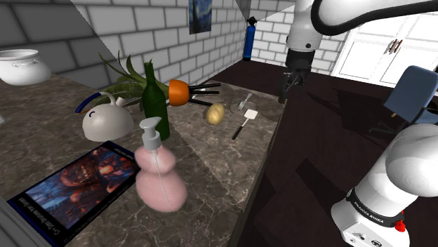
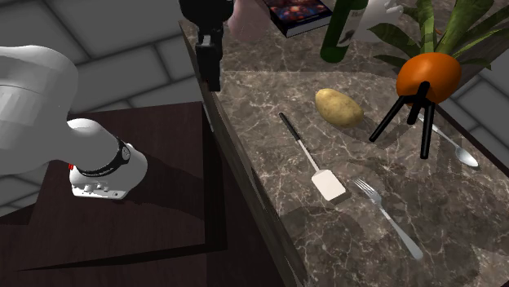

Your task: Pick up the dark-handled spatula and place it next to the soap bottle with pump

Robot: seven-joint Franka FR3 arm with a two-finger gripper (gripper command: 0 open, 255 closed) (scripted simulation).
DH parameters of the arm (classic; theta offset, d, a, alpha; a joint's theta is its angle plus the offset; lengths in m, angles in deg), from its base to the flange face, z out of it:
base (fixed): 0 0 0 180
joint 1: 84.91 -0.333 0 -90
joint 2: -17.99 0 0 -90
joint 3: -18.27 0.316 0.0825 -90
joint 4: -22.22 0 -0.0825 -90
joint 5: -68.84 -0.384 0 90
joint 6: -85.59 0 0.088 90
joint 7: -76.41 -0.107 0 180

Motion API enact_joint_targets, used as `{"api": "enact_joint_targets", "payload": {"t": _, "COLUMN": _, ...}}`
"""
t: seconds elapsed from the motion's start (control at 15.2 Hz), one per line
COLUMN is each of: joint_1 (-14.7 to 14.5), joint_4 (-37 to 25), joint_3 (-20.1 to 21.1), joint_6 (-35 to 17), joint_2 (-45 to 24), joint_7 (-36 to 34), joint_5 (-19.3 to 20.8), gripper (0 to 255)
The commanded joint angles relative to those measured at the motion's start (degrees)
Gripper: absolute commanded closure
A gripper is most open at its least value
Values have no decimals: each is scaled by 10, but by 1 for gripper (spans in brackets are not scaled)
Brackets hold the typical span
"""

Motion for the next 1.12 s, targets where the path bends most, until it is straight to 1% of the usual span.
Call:
{"api": "enact_joint_targets", "payload": {"t": 0.0, "joint_1": 13, "joint_4": -4, "joint_3": 15, "joint_6": -37, "joint_2": -40, "joint_7": -57, "joint_5": -10, "gripper": 0}}
{"api": "enact_joint_targets", "payload": {"t": 0.26, "joint_1": 40, "joint_4": -23, "joint_3": 37, "joint_6": -103, "joint_2": -124, "joint_7": -162, "joint_5": -20, "gripper": 0}}
{"api": "enact_joint_targets", "payload": {"t": 0.53, "joint_1": 65, "joint_4": -52, "joint_3": 50, "joint_6": -162, "joint_2": -211, "joint_7": -263, "joint_5": -20, "gripper": 0}}
{"api": "enact_joint_targets", "payload": {"t": 0.79, "joint_1": 86, "joint_4": -88, "joint_3": 53, "joint_6": -213, "joint_2": -296, "joint_7": -362, "joint_5": -13, "gripper": 0}}
{"api": "enact_joint_targets", "payload": {"t": 1.06, "joint_1": 100, "joint_4": -127, "joint_3": 44, "joint_6": -257, "joint_2": -377, "joint_7": -455, "joint_5": -4, "gripper": 0}}
